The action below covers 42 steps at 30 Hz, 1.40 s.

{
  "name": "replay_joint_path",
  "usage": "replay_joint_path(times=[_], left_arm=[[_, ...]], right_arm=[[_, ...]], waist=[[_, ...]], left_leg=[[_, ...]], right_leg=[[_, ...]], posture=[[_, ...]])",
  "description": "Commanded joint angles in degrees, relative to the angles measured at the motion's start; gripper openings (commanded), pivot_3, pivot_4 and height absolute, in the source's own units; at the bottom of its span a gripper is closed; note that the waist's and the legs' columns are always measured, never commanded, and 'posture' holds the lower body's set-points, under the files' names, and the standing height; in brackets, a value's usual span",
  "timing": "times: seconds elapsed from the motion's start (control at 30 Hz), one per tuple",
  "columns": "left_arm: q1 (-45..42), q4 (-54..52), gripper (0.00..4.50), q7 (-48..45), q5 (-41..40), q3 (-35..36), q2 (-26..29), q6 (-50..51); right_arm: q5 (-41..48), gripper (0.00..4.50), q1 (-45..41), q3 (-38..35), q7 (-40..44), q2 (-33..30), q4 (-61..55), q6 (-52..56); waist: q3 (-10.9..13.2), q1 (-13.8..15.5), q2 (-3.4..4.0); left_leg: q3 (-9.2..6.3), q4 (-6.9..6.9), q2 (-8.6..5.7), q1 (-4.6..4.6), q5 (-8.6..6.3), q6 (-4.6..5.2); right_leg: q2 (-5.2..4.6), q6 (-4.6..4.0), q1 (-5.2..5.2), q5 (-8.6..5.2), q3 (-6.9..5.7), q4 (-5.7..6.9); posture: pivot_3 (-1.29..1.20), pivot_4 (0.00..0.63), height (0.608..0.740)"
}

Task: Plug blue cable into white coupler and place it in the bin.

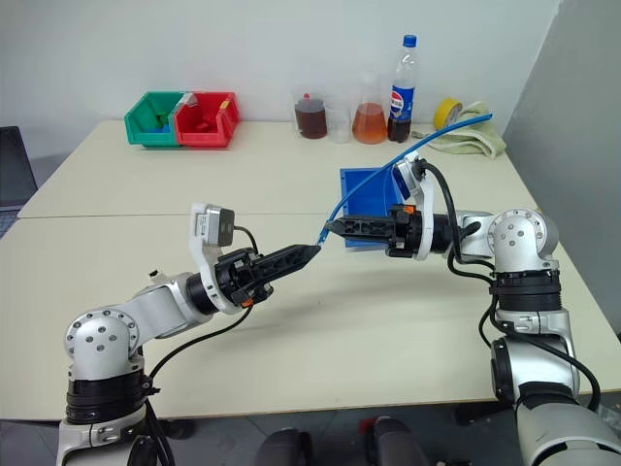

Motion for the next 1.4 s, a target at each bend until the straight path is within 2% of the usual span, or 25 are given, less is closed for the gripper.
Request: replay_joint_path(times=[0.03, 0.23, 0.6, 0.67, 0.93, 1.1, 1.13, 1.23, 1.33, 1.4], left_arm=[[0.33, -1.94, 0.24, -0.59, -1.04, -0.36, 0.35, -1.04], [0.61, -1.83, 0.24, -0.90, -0.68, -0.27, 0.75, -1.06], [0.92, -2.56, 0.24, -1.76, 1.65, -1.14, 1.61, -2.39], [1.01, -2.36, 0.81, -1.65, 2.54, -1.15, 1.61, -3.12], [2.90, -2.79, 2.29, -0.82, -0.72, 1.74, 4.54, -2.42], [9.52, -7.35, 3.14, 2.50, -4.24, 6.69, 7.74, -3.80], [11.75, -8.83, 3.44, 2.99, -4.54, 8.09, 8.70, -4.17], [18.30, -12.69, 3.96, 4.54, -4.09, 11.86, 10.29, -5.79], [26.04, -17.37, 4.49, 4.53, 2.74, 15.12, 11.65, -8.94], [31.05, -19.80, 4.49, 5.32, 9.76, 16.80, 11.47, -12.73]], right_arm=[[-0.04, 1.44, -1.68, -0.45, 1.21, -0.18, -0.29, -0.21], [-0.46, 0.10, -1.94, -0.43, 1.69, 0.04, 0.22, -0.24], [-0.72, 0.08, -2.09, -0.61, 1.52, 0.31, 0.29, -0.48], [-1.00, 0.08, -2.06, -0.51, 1.45, 0.39, 0.14, -0.83], [-2.51, 0.08, -2.49, -1.38, 1.06, 0.62, 1.15, -2.16], [-2.78, 0.08, -2.37, -1.59, 1.30, 0.53, 1.29, -2.49], [-2.85, 0.08, -2.32, -1.58, 1.38, 0.55, 1.27, -2.58], [-2.96, 0.08, -2.23, -1.67, 1.51, 0.64, 1.41, -2.92], [-3.16, 0.08, -1.92, -1.59, 1.85, 0.71, 1.54, -3.37], [-3.28, 0.08, -1.52, -1.47, 2.11, 1.00, 1.35, -3.56]], waist=[[0.00, 0.00, 0.00], [0.00, 0.00, 0.00], [0.00, 0.01, 0.00], [0.00, 0.00, 0.00], [0.01, -0.06, 0.02], [0.02, -0.12, 0.03], [0.03, -0.11, 0.03], [0.03, -0.11, 0.04], [0.05, -0.03, 0.06], [0.07, 0.00, 0.10]], left_leg=[[0.00, 0.00, 0.00, 0.00, 0.00, 0.00], [-0.01, 0.00, 0.01, 0.01, 0.00, 0.00], [0.00, 0.00, 0.00, 0.01, 0.00, 0.00], [0.00, 0.00, 0.01, 0.01, 0.00, 0.00], [0.01, -0.01, 0.02, 0.01, 0.00, 0.00], [0.05, -0.04, 0.05, 0.01, -0.01, 0.01], [0.06, -0.05, 0.05, 0.02, -0.01, 0.01], [0.05, -0.05, 0.05, 0.01, -0.01, 0.01], [0.09, -0.07, 0.05, 0.02, -0.02, 0.02], [0.08, -0.07, 0.06, 0.04, -0.02, 0.02]], right_leg=[[0.00, 0.00, 0.00, 0.00, 0.00, 0.01], [0.00, 0.00, 0.00, 0.00, 0.00, 0.02], [0.00, 0.00, 0.00, 0.00, 0.00, 0.01], [0.00, 0.00, 0.00, 0.00, 0.00, 0.01], [0.00, 0.00, -0.01, 0.00, 0.00, 0.00], [0.00, 0.00, -0.03, 0.00, 0.03, -0.01], [0.00, 0.00, -0.03, 0.00, 0.05, -0.02], [-0.01, 0.00, -0.04, 0.00, 0.03, -0.03], [-0.03, -0.01, -0.06, -0.01, 0.07, -0.02], [-0.03, -0.02, -0.06, -0.01, 0.05, -0.03]], posture=[[0.00, 0.150, 0.740], [0.00, 0.150, 0.740], [0.00, 0.150, 0.740], [0.00, 0.150, 0.740], [0.00, 0.150, 0.740], [0.00, 0.150, 0.740], [0.00, 0.150, 0.740], [0.00, 0.150, 0.740], [0.00, 0.150, 0.740], [0.00, 0.150, 0.740]])
